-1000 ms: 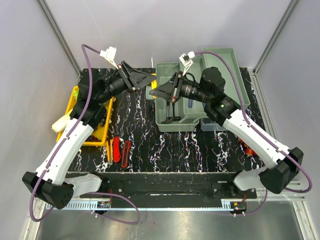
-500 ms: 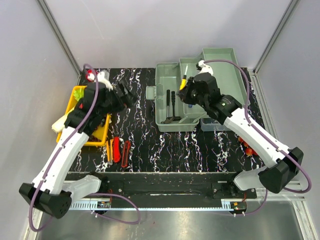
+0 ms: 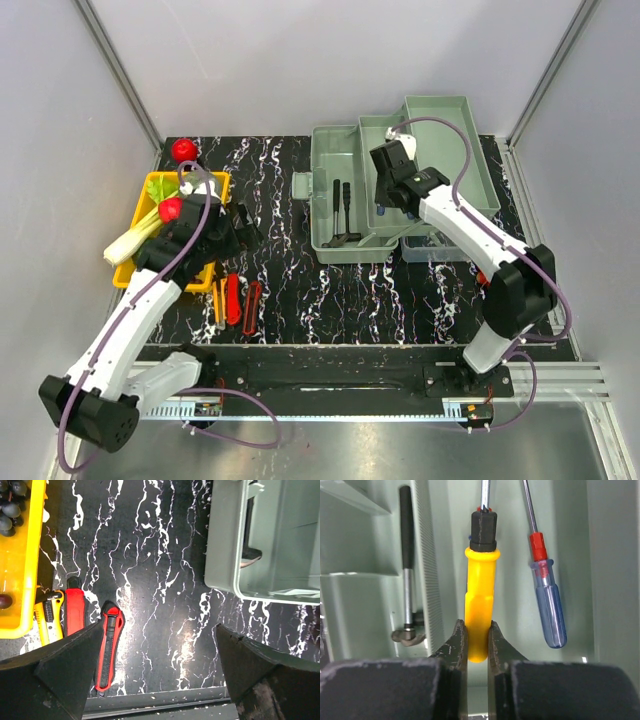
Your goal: Pack the tool kit
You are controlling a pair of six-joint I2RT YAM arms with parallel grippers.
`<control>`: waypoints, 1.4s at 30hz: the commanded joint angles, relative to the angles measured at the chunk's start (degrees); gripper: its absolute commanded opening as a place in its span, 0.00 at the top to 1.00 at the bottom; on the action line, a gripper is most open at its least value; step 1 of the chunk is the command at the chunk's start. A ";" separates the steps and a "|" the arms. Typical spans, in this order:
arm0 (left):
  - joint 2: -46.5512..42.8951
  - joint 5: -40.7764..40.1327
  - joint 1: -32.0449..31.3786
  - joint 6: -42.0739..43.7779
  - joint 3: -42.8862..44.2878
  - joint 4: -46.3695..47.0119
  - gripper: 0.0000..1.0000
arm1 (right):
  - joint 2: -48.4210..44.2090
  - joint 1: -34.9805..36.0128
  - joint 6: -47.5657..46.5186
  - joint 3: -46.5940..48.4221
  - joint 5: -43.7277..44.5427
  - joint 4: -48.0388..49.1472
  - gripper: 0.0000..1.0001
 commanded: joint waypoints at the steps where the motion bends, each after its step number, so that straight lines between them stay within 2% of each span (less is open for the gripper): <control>1: 2.34 -0.83 0.14 -0.02 -0.67 1.60 0.01 | 0.58 -0.44 -3.55 1.31 3.64 -1.74 1.00; 6: 7.09 -2.67 0.23 -2.03 -0.66 1.33 0.02 | 1.81 -0.88 -2.85 0.69 5.13 -3.33 1.00; 10: 10.60 -4.78 0.41 -3.27 -2.59 2.21 0.01 | 2.69 -0.79 -1.44 0.34 5.22 -3.85 0.95; 18: 17.02 -6.80 0.85 -0.64 -5.94 4.41 0.01 | 4.53 -0.79 0.75 1.39 5.48 -5.17 0.90; 20: 17.81 -6.80 0.93 -0.20 -6.20 4.50 0.01 | 4.97 -0.88 1.19 1.74 5.75 -6.05 0.81; 21: 18.08 -6.80 1.02 -0.11 -6.29 4.50 0.01 | 4.89 -0.88 1.28 1.92 6.01 -6.49 0.74; 22: 18.34 -6.80 1.20 0.07 -6.29 4.50 0.02 | 4.63 -0.88 1.55 1.83 6.19 -6.67 0.62; 24: 18.52 -7.15 1.37 0.25 -6.38 4.41 0.02 | 3.31 -0.88 1.64 1.31 6.28 -6.06 0.48; 27: 19.05 -7.24 1.55 0.51 -6.38 4.06 0.02 | -0.20 -0.88 0.50 0.34 3.91 -3.07 0.36; 32: 21.68 -5.22 1.55 0.51 -7.43 3.97 0.05 | -6.70 -0.79 -1.52 0.51 -4.95 1.85 0.34; 37: 23.53 -3.91 1.46 0.33 -8.92 4.23 0.16 | -12.86 -0.88 -1.70 -1.07 -14.80 8.26 0.33; 42: 24.06 -1.97 1.20 0.69 -10.42 5.37 0.28 | -14.45 -0.97 -0.65 -1.42 -17.28 9.68 0.32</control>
